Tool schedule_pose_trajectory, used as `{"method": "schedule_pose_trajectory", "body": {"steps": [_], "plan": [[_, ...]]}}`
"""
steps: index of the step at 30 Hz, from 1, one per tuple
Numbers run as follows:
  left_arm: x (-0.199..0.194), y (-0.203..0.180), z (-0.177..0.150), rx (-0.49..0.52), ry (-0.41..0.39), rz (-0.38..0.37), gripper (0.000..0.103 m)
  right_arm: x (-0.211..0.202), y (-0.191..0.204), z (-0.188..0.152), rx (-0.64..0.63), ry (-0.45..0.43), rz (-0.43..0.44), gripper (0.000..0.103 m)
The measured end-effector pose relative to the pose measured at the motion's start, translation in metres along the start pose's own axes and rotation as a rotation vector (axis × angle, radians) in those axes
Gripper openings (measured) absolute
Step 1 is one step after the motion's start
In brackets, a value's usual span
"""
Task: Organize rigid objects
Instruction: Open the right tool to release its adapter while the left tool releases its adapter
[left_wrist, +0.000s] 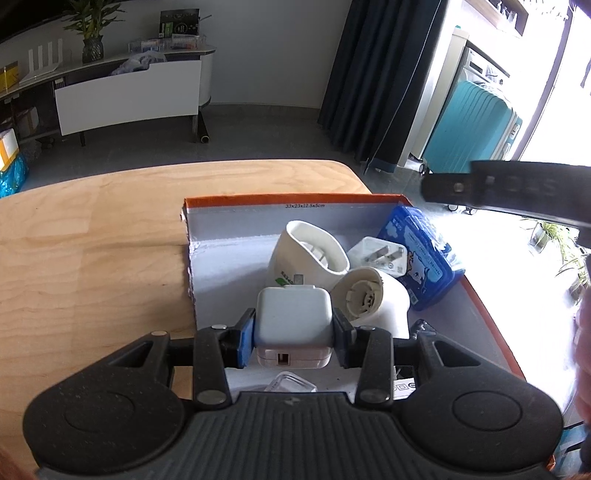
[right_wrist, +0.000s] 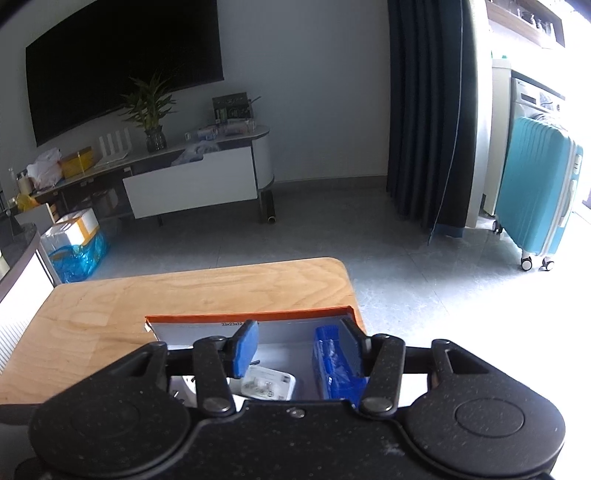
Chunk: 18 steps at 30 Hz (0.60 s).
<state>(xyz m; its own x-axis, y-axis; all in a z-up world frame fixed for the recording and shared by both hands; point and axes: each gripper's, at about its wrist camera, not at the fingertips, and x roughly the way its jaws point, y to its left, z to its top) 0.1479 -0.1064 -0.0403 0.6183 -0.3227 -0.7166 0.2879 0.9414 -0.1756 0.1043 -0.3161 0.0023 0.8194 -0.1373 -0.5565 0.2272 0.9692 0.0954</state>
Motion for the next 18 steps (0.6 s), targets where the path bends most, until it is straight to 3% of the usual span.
{"method": "schedule_pose_trajectory", "body": {"steps": [7, 13, 18], "plan": [[0.006, 0.003, -0.002, -0.029, 0.01, -0.042, 0.044, -0.018, -0.002, -0.006, -0.004, -0.019, 0.003, 0.064], [-0.009, 0.013, -0.001, -0.065, -0.007, -0.023, 0.045, -0.032, 0.002, -0.009, 0.0, -0.028, 0.015, 0.065], [-0.033, 0.011, -0.002, -0.059, -0.028, 0.004, 0.057, -0.049, 0.006, -0.014, -0.009, -0.039, 0.018, 0.071]]}}
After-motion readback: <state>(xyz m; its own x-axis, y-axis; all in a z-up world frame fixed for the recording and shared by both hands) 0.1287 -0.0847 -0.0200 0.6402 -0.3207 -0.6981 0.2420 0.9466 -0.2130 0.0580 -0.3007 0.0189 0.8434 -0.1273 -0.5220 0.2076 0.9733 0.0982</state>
